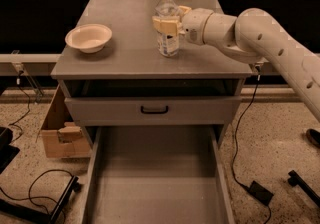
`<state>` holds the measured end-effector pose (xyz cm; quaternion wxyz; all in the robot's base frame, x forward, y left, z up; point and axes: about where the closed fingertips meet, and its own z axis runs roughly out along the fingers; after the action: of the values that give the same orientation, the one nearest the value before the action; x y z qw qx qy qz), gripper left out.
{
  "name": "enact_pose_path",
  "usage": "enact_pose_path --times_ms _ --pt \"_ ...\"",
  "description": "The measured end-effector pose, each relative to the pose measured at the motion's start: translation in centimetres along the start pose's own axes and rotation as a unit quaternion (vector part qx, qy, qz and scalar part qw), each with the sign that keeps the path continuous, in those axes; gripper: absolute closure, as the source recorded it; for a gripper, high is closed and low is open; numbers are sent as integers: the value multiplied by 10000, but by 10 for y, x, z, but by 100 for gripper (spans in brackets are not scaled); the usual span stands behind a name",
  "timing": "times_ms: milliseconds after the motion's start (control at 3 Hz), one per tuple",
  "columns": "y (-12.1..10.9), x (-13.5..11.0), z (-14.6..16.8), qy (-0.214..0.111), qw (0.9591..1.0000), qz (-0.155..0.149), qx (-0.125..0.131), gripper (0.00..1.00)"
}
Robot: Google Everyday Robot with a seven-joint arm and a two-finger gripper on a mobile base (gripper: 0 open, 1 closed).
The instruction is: Pick blue plastic bottle from middle drawer and place on counter
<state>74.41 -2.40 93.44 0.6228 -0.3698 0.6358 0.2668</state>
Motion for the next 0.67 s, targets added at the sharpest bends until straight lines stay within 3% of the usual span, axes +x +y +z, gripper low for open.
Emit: enact_pose_path --times_ms 667 --pt "-1 -4 0 0 10000 0 0 29"
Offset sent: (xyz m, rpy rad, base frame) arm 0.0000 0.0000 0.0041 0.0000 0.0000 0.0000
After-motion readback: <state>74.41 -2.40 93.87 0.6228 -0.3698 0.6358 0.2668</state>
